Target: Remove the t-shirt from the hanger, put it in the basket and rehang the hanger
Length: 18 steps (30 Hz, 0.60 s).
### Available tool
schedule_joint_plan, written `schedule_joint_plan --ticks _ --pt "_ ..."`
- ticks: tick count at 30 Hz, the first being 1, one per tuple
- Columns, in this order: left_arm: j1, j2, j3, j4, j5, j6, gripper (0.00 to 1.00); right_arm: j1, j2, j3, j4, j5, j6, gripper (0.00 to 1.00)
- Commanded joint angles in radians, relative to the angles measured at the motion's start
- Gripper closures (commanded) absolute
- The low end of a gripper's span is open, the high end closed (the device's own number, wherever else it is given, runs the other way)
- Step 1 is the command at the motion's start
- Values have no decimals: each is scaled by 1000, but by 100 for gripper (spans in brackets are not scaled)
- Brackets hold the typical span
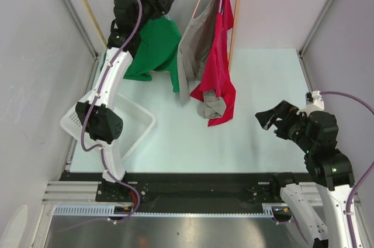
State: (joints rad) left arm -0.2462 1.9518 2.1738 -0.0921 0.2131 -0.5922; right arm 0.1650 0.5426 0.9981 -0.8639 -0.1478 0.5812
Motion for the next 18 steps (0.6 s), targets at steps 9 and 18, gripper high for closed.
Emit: schedule_joint_plan --ticks 9,18 --pt "4 16 70 38 61 -90 86 -4 -33 86 8 -21 -17 0" --pt "13 -22 55 89 108 -12 100 -2 -53 99 3 -29 -6 0"
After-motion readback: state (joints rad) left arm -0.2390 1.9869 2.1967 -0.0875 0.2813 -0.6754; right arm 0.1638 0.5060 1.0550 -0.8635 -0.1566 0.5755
